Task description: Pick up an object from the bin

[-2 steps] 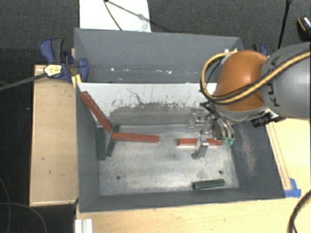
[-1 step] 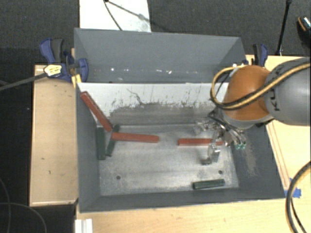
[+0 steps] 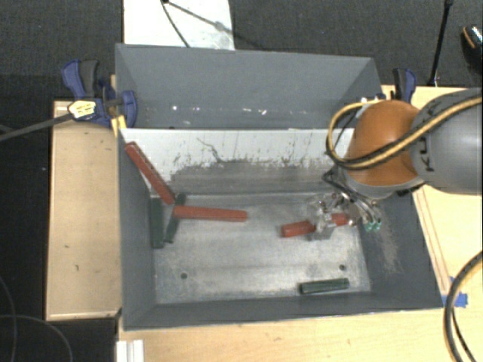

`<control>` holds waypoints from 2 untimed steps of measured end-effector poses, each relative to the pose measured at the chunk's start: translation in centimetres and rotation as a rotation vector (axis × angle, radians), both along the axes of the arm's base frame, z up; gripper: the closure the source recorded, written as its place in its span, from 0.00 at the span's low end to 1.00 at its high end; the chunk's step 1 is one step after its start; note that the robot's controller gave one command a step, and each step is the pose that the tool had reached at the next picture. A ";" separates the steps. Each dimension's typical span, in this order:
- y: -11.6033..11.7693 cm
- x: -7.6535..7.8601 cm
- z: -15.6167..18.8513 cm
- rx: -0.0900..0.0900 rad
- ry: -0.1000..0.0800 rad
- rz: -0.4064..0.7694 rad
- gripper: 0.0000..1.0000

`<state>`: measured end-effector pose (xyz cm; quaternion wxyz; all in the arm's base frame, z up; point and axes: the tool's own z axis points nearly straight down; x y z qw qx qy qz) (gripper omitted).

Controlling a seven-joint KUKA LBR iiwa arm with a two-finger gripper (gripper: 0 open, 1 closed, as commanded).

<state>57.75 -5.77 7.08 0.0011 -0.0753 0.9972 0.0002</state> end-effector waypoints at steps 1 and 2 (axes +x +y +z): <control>-0.6 -0.4 5.4 -0.001 -0.005 0.125 1.00; -0.9 -1.0 14.9 -0.003 -0.009 0.134 1.00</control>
Offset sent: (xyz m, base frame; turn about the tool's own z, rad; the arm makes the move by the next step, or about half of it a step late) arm -0.0057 -0.0053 0.0518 -0.1265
